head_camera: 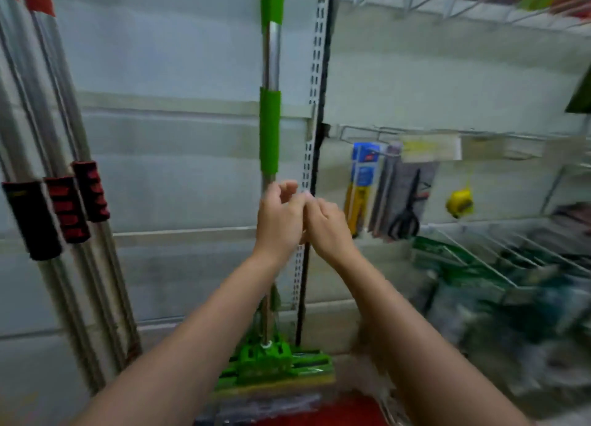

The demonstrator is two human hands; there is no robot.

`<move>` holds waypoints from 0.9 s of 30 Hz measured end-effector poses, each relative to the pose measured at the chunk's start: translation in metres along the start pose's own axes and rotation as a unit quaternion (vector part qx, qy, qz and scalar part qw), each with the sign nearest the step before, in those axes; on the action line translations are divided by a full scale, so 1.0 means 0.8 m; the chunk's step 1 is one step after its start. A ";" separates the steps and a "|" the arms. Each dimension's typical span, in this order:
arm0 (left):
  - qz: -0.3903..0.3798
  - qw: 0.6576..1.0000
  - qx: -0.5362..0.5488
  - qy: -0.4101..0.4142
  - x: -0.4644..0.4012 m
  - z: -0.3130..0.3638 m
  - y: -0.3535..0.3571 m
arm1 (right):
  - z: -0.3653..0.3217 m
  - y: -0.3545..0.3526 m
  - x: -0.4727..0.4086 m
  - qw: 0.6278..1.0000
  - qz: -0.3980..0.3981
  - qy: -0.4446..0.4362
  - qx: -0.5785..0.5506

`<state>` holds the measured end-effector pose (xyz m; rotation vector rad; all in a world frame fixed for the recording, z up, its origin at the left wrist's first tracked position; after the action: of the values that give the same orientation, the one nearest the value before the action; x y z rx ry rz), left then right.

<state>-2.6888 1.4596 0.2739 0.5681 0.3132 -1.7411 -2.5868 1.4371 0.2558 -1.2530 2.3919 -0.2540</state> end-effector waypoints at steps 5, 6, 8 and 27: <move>-0.089 0.995 0.040 -0.010 0.078 0.020 0.185 | 0.093 -0.193 0.042 0.995 0.060 0.064 -0.042; -0.103 0.993 0.051 -0.026 0.099 0.017 0.224 | 0.113 -0.237 0.060 0.992 0.075 0.085 -0.047; -0.135 0.985 0.077 -0.072 0.147 0.008 0.308 | 0.159 -0.330 0.097 0.985 0.117 0.120 -0.046; -0.435 0.847 0.148 -0.267 0.535 -0.015 0.924 | 0.467 -0.931 0.388 0.840 0.409 0.357 0.019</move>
<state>-2.0431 0.9267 0.1041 0.1061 -0.1418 -2.7726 -2.0241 0.7674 0.0950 0.0317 3.2597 -0.5541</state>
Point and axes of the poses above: each hand's wrist, its own x-axis away from the middle knuckle, its own y-axis out of the palm, z = x × y, the point moved 9 cm from there along -x, towards the middle knuckle, and after that the axes turned 8 degrees about y, right-handed, at the moved point
